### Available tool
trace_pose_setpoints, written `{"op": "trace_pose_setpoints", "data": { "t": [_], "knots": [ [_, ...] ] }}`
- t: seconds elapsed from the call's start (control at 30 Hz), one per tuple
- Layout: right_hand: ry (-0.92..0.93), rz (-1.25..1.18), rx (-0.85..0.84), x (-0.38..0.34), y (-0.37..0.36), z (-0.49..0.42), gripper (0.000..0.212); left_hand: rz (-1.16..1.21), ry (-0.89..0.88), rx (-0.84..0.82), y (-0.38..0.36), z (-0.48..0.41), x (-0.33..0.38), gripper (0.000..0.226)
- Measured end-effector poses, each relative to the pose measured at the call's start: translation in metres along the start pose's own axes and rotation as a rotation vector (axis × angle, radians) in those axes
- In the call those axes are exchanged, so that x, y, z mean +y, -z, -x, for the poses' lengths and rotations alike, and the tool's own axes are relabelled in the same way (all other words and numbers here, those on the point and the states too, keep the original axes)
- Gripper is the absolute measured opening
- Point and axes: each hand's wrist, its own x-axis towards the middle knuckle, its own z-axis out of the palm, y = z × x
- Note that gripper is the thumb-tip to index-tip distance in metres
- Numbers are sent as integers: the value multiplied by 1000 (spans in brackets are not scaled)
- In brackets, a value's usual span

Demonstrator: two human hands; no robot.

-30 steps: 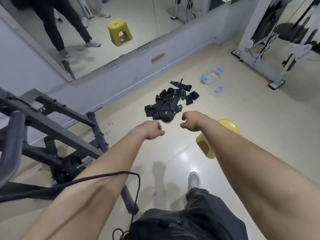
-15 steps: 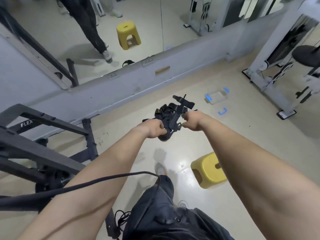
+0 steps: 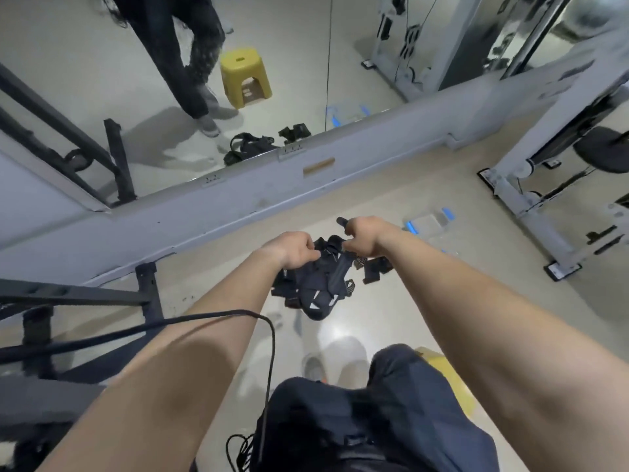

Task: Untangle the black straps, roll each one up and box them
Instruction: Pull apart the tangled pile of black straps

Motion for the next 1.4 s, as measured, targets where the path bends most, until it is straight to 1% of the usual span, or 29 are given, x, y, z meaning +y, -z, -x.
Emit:
{"op": "trace_pose_setpoints", "data": {
  "t": [0.1,0.27,0.43,0.5,0.6,0.7,0.77,0.87,0.97,1.13,1.23,1.4],
  "knots": [
    [7,30,-20,-2,21,-26,40,43,7,-3,17,-24,-7,31],
    [29,55,-25,-1,48,-68,44,135,35,16,36,-52,-8,32],
    [99,103,-117,16,58,-115,51,221,102,35,40,-87,9,32],
    [142,127,-152,33,60,-134,53,262,128,37,39,-103,22,31],
    [197,172,-191,71,61,-168,49,283,181,15,33,-134,50,32],
    [258,203,-260,115,57,-205,41,259,242,-18,13,-179,77,36],
    [279,226,-289,145,45,-231,33,261,258,-37,-7,-213,92,32],
    [291,226,-316,189,5,-279,27,274,267,-63,-49,-266,104,32],
    [280,155,-347,226,-63,-336,19,269,279,-98,-109,-322,93,28],
    [282,130,-370,268,-213,-420,26,267,287,-98,-236,-419,42,28],
    [287,159,-390,285,-298,-459,36,241,309,-128,-313,-468,11,27],
    [289,231,-364,305,-401,-510,42,220,333,-110,-411,-526,-28,29]
  ]
}}
